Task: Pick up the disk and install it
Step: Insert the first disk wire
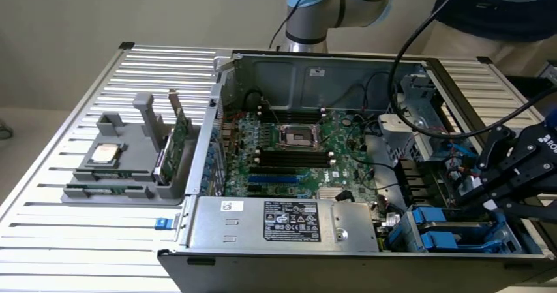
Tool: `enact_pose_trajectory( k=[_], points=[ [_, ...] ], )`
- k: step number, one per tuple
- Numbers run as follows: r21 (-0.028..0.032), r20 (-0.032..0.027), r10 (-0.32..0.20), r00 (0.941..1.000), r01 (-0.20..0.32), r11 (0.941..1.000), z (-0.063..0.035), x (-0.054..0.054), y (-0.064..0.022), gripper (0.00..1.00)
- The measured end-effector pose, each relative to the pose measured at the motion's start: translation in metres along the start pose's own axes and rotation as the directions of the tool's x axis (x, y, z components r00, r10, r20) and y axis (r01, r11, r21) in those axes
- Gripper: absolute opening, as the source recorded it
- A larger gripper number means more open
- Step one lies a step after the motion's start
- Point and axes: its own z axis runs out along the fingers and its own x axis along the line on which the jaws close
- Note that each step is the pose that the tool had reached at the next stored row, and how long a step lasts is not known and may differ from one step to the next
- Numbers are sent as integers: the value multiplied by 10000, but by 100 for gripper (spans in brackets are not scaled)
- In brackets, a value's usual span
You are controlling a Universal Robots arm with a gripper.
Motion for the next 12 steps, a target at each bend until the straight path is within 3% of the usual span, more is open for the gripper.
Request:
enact_pose_trajectory(
  k=[5, 12],
  points=[
    [105, -2, 9, 10000, -9, 9999, 1, 1, 20, 17],
    [330, 1, 10, 10000, -10, 9995, -25, -4, 97, 17]
  ],
)
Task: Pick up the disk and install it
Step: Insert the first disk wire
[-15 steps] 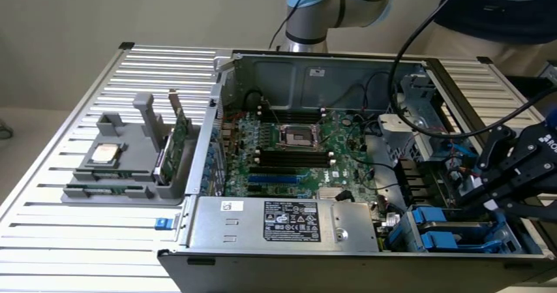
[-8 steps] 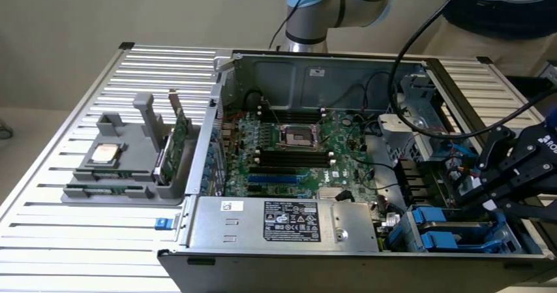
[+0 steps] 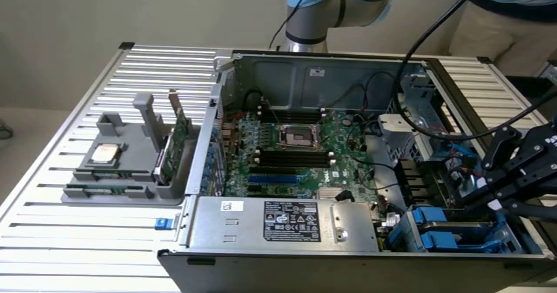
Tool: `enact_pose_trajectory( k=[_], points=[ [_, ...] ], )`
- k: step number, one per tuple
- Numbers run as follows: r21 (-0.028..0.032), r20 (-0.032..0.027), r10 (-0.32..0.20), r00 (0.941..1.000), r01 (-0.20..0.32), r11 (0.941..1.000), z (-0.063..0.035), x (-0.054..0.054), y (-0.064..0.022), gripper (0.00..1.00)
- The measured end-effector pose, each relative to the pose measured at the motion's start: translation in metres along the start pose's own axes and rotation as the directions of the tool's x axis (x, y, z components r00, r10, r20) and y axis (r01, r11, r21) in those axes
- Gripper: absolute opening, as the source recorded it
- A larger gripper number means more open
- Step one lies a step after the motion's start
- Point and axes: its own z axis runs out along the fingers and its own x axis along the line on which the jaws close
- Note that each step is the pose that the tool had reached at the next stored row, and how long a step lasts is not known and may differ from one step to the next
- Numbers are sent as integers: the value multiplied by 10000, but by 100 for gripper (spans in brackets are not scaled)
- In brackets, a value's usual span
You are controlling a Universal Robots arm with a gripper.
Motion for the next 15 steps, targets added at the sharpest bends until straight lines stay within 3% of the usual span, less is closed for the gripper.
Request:
enact_pose_trajectory(
  k=[2, 6, 8, 12, 15],
  points=[
    [84, 3, -2, 10000, 2, 10000, -2, -6, 14, 17],
    [343, 2, 13, 10000, -13, 9994, -1, -7, 16, 17],
    [435, 0, 20, 10000, -20, 9991, 0, -7, 17, 17],
    [541, 1, 24, 10000, -24, 9985, 3, -7, 30, 17],
    [580, -1, 22, 10000, -22, 9983, 4, -6, 48, 17]
  ],
)
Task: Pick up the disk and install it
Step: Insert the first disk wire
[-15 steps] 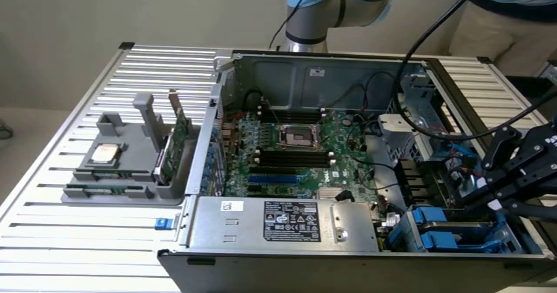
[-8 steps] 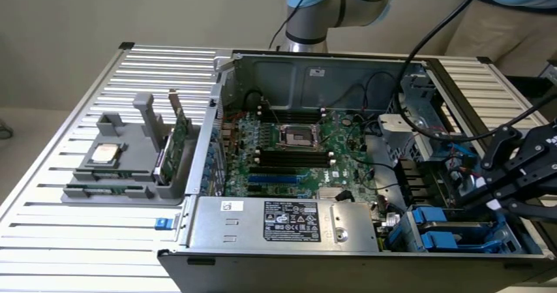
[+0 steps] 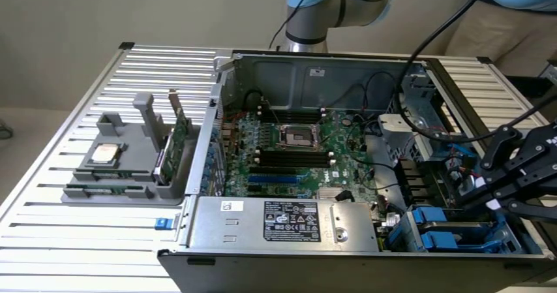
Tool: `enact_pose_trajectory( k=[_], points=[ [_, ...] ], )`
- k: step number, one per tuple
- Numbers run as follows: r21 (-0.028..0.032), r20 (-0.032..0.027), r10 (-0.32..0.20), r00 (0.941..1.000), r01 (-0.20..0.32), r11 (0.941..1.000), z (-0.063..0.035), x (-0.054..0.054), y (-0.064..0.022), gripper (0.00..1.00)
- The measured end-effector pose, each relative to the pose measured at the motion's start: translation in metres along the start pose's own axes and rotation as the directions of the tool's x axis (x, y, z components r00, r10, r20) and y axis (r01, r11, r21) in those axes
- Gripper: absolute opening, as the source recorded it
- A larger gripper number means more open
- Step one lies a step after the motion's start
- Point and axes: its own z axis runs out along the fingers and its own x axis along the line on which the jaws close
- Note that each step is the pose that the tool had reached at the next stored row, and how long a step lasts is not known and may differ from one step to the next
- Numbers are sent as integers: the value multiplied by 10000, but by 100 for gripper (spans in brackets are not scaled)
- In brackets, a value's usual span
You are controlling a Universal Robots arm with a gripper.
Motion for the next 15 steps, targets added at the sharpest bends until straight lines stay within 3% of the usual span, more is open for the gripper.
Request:
enact_pose_trajectory(
  k=[15],
  points=[
    [59, -64, -37, 10000, 37, 10000, 6, 1, 43, 17]
  ],
)
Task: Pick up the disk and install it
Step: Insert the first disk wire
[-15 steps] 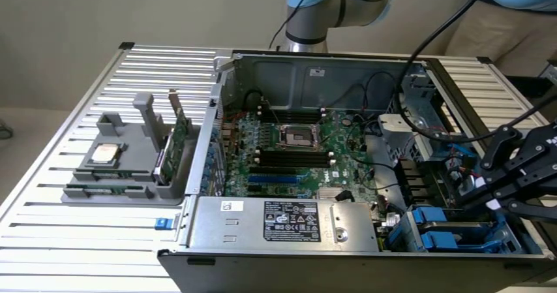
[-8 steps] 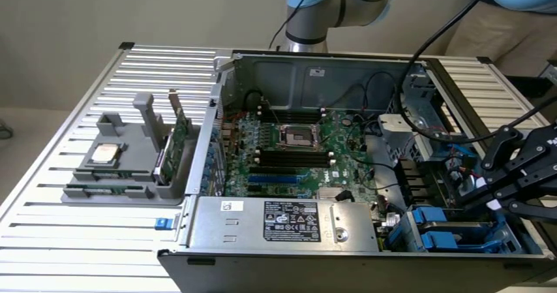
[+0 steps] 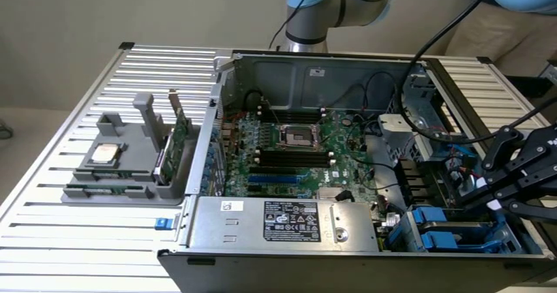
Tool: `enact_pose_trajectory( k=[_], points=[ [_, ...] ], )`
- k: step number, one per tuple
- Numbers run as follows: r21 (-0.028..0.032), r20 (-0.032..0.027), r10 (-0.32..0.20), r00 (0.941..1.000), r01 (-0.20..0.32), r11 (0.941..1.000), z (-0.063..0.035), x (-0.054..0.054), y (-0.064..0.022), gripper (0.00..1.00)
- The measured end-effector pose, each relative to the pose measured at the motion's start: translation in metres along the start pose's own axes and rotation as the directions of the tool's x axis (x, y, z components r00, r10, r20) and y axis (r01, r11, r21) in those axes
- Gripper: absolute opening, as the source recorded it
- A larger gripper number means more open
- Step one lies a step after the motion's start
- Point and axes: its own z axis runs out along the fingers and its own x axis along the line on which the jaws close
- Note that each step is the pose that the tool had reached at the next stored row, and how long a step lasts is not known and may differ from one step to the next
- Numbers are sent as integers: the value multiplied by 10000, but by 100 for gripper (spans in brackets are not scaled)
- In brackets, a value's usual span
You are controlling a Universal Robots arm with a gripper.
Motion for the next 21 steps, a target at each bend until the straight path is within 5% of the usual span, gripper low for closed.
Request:
enact_pose_trajectory(
  k=[9, 21],
  points=[
    [36, -19, -12, 10000, 12, 10000, 27, -4, 25, 17],
    [158, -38, -28, 10000, 28, 9999, 47, -29, 79, 17]
  ],
)
